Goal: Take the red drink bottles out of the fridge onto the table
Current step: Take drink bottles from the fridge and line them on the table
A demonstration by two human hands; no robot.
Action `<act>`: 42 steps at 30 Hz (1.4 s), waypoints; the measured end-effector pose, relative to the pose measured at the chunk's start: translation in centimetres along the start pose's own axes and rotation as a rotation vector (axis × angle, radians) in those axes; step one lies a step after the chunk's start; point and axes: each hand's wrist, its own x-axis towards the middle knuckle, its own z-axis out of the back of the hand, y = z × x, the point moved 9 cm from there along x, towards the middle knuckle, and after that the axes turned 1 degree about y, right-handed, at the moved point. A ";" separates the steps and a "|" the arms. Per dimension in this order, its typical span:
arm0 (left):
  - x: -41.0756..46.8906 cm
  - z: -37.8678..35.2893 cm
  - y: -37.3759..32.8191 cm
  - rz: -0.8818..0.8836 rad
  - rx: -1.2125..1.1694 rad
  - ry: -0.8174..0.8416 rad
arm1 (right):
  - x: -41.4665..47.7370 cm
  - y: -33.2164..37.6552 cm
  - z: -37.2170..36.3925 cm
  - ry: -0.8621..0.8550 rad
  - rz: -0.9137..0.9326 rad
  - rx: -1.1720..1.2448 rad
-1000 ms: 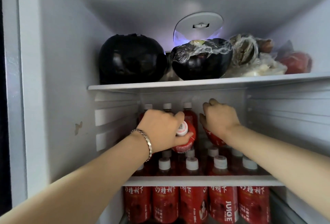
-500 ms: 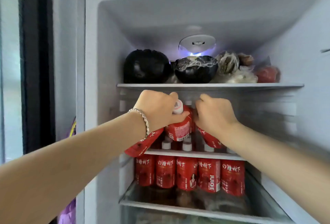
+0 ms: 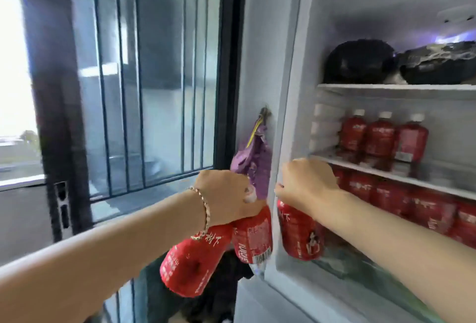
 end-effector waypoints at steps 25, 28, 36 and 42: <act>-79.3 8.3 37.0 1.189 0.351 0.431 | -35.1 80.6 15.9 0.074 1.392 0.594; -89.3 11.2 37.6 1.385 0.384 0.444 | -42.9 87.7 20.3 0.060 1.598 0.635; -110.3 17.9 36.1 1.861 0.462 0.444 | -60.8 100.9 30.2 -0.040 2.049 0.698; -120.7 22.8 31.5 2.115 0.527 0.453 | -73.5 105.6 36.7 -0.091 2.268 0.726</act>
